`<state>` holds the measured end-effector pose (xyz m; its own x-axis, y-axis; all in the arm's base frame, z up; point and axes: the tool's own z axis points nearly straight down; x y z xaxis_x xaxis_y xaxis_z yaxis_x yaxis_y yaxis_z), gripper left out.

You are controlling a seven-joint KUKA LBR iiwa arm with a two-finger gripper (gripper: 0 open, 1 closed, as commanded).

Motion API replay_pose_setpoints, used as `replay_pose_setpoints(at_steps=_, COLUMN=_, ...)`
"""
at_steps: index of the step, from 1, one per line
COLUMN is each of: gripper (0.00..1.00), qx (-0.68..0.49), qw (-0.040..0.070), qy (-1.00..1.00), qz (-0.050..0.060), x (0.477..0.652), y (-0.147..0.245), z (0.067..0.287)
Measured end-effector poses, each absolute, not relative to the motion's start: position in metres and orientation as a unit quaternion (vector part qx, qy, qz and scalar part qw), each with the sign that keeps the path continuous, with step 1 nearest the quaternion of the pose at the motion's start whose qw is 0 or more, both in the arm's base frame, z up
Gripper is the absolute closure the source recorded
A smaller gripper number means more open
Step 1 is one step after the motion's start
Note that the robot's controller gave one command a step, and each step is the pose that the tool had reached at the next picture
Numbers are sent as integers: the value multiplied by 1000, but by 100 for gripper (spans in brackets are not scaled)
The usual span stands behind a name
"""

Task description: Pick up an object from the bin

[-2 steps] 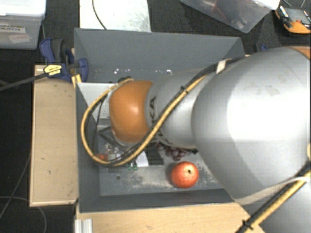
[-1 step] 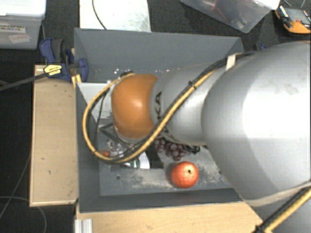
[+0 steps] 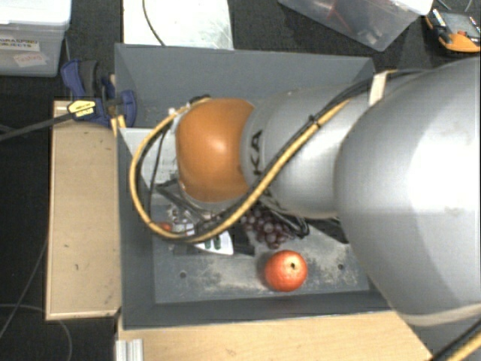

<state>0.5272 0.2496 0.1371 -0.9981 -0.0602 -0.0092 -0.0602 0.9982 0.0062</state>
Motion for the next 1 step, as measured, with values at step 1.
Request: replay_pose_setpoints(at_steps=1, gripper=100, qx=-30, qw=6, qy=1000, qz=4, x=528, y=250, z=166)
